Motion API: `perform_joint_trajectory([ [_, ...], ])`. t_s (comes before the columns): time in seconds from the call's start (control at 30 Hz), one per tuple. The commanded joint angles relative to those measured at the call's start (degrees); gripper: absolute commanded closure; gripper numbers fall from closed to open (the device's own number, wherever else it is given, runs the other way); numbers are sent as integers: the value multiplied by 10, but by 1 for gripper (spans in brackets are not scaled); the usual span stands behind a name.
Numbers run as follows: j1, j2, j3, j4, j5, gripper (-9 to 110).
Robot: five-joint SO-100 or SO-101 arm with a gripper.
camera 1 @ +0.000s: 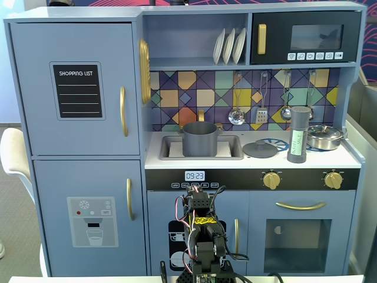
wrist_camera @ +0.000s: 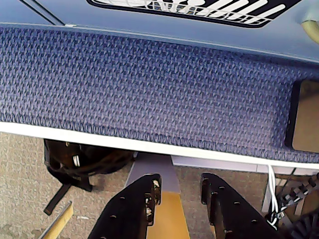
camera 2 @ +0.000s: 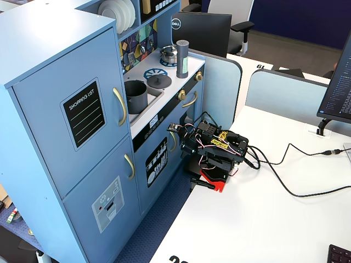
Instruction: Put salt in the gray recipient
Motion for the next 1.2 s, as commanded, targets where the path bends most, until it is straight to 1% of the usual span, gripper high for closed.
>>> perform_joint_trajectory([
  [0.0,1,7,-3,4,-5,101],
  [0.3,3,7,-4,4,-1,101],
  [0.37,34,-4,-12,-25,-10,101],
  [0.43,58,-34,-68,-55,23,101],
  [0.63,211,-141,-294,-80,-33,101],
  [0.8,352,-172,-408,-128,-54,101],
  [0.93,433,-182,-447,-205,-57,101],
  [1.03,470,-198,-464,-282,-41,101],
  [1.17,479,-251,-465,-454,-16,101],
])
